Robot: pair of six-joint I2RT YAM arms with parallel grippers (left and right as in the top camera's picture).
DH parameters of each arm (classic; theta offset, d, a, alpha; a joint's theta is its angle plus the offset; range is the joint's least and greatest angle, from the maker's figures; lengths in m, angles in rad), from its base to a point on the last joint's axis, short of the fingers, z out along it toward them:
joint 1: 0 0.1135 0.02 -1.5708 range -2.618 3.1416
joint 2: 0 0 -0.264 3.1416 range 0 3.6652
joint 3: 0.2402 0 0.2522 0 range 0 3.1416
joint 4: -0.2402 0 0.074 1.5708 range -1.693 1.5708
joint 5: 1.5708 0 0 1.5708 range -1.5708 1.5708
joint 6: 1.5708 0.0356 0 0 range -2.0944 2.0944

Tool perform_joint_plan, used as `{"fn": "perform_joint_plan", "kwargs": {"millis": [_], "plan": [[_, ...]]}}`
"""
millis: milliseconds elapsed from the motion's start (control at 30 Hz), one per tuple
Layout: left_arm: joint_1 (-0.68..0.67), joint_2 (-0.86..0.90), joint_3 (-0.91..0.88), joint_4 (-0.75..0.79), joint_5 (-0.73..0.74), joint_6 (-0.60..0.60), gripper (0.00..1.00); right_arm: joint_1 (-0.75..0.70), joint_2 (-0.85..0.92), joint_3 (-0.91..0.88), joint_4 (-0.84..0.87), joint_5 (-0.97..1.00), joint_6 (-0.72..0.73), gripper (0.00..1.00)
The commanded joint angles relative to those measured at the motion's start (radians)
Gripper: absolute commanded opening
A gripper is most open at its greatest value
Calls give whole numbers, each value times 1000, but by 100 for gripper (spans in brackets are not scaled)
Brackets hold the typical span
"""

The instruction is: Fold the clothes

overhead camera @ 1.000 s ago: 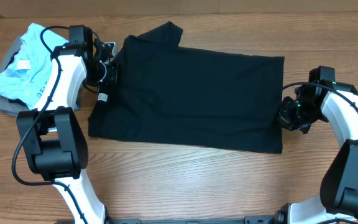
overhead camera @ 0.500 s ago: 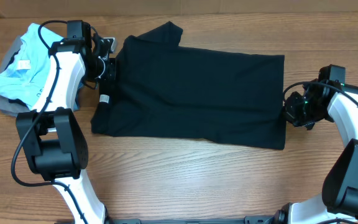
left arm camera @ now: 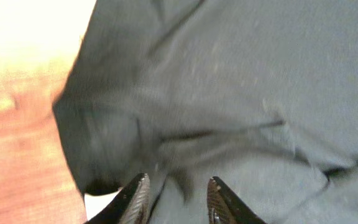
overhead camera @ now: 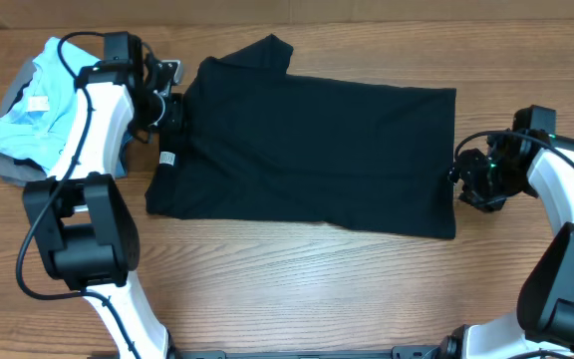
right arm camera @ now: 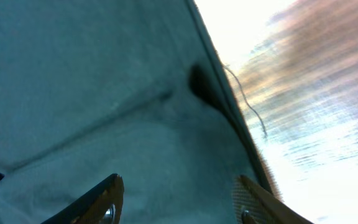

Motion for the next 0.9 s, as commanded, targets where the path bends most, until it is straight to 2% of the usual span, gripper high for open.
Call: {"fn": "perform_joint_plan", "kwargs": {"millis": [0,133,267,467,667,700,867], "plan": [[77,-35,27,-64,103,-6,40,-33,-34,24,-14,-41,-21,60],[126,-35,26,-189,161,18,43,-36,-90,24,-31,-85,-54,61],[117,-35,24,-241,149,89,47,-23,-148,24,-68,-121,-70,63],[73,-34,-14,-201,20,89,58,35,-171,23,-156,-130,-99,63],[54,-34,-139,-92,-4,88,56,75,-171,23,-153,-112,-80,59],[54,-33,-171,-51,-14,88,53,77,-171,22,-148,-103,-72,56],[58,-32,-316,148,-35,56,14,78,-171,22,-143,-98,-48,41]]}}
